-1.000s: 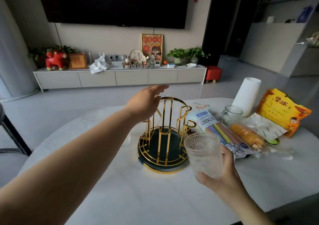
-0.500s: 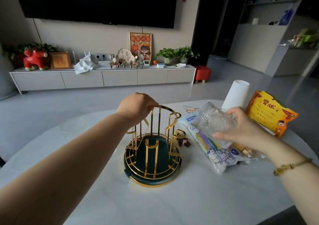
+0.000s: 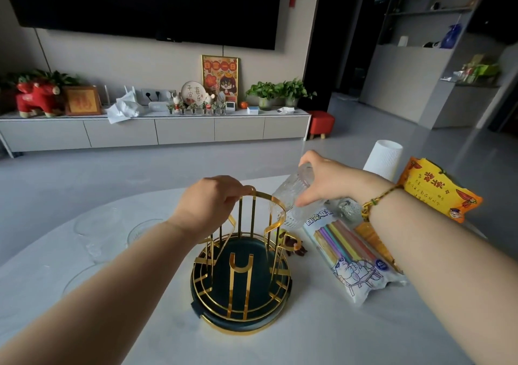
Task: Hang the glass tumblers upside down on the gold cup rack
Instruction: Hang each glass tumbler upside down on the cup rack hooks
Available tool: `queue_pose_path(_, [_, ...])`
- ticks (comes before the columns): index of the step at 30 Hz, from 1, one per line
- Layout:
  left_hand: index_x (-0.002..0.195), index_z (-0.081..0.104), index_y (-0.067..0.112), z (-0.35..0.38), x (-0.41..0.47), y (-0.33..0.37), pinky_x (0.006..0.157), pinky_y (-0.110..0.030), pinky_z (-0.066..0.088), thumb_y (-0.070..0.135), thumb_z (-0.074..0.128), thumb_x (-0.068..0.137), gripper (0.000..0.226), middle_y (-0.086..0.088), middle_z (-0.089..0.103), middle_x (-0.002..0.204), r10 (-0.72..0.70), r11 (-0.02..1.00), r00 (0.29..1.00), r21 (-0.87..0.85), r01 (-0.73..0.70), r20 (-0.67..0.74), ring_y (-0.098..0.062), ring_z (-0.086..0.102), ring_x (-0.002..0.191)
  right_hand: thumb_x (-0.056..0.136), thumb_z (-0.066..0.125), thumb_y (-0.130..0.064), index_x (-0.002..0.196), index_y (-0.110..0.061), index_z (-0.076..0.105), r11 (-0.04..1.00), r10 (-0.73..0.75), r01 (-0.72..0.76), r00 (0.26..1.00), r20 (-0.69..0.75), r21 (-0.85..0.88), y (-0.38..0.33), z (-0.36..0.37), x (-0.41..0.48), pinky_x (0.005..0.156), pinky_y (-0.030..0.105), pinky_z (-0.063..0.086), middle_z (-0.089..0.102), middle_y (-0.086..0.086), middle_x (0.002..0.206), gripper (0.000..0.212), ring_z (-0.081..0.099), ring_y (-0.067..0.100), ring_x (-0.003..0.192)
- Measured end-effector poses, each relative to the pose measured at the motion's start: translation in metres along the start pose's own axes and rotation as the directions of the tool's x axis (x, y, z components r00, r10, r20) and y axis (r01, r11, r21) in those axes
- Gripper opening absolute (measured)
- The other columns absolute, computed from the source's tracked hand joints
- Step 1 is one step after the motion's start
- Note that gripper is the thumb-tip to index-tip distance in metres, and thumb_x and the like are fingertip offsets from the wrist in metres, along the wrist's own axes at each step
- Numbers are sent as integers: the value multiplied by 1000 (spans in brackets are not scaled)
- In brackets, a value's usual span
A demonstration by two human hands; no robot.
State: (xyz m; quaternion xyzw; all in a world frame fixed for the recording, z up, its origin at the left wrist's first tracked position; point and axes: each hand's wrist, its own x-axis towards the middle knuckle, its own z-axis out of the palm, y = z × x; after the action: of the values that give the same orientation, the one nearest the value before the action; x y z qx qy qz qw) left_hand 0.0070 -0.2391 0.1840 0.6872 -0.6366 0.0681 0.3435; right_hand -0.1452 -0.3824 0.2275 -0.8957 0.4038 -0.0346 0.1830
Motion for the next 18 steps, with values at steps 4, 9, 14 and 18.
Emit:
queue_pose_path(4, [99,66,11,3,-1,-4,61,-8,36,-2,51,83,25,-13,70,101,-5,1000,1000,-11,4,-19,-24,64,88,62,76,-26,125,-23,31,998,-64,64,998,5,23,-2,19,12,83,33,36,42,9,126,77,34,24,112])
queue_pose_path(9, [97,67,11,3,-1,-5,64,-15,41,-3,53,82,25,-13,71,100,5,999,999,-41,-6,-33,-24,64,87,65,76,-18,135,-24,24,995,-90,90,996,-5,43,2,42,18,98,38,33,35,10,138,86,23,28,127])
queue_pose_path(14, [96,68,12,3,-1,-5,61,-10,37,-2,53,82,25,-12,72,99,3,999,999,-43,-4,-34,-20,63,85,62,79,-24,131,-14,25,993,-116,115,993,23,28,5,57,19,95,35,32,39,11,136,88,26,27,123])
queue_pose_path(18, [97,67,12,3,-1,-6,62,-10,38,-3,52,82,26,-12,71,100,2,999,1000,-52,-3,-28,-17,61,84,64,77,-24,130,-14,29,990,-141,142,989,43,-7,5,61,21,98,36,31,37,10,137,83,25,26,125])
